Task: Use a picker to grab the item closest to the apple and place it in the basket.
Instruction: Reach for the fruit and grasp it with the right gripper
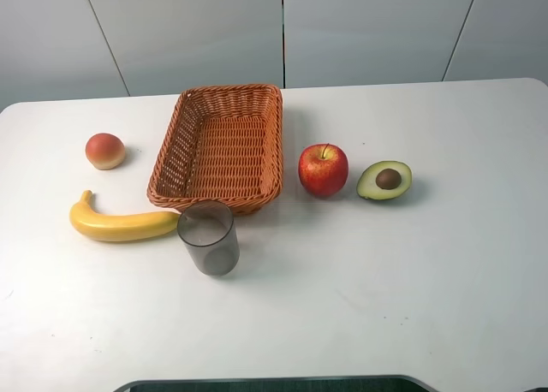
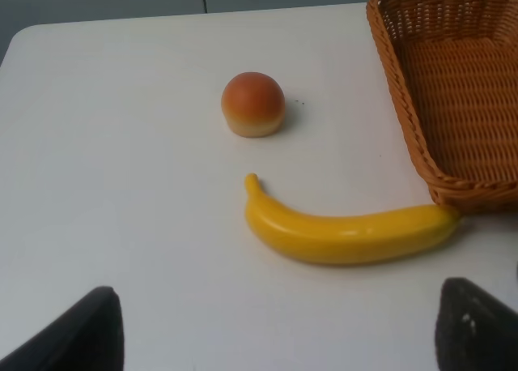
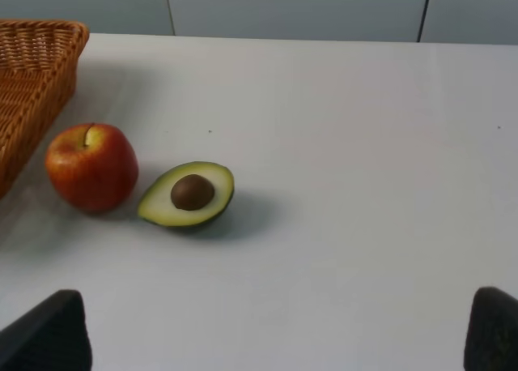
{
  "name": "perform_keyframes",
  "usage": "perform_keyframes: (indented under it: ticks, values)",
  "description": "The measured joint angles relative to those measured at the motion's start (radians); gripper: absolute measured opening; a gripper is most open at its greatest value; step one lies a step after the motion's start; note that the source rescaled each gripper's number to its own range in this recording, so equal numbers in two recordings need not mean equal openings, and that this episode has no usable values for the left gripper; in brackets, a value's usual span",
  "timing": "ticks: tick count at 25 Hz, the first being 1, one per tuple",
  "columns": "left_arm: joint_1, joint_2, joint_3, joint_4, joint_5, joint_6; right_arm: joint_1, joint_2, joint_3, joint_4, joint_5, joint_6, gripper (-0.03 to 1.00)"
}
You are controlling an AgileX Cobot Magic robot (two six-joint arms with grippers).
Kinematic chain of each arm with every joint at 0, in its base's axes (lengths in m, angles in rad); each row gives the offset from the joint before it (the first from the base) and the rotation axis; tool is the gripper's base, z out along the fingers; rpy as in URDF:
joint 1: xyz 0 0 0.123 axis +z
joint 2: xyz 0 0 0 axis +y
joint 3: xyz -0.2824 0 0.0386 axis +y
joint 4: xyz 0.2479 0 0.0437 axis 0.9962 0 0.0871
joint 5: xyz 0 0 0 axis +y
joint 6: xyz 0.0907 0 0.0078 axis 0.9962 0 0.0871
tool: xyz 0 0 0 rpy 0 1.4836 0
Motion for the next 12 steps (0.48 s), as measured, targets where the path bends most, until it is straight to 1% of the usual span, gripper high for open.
perform_keyframes:
  ticks: [12]
  values:
    - [0.0, 0.0, 0.0, 0.0, 0.0, 0.0, 0.0, 0.0, 0.0, -0.011, 0.0, 0.006, 1.0]
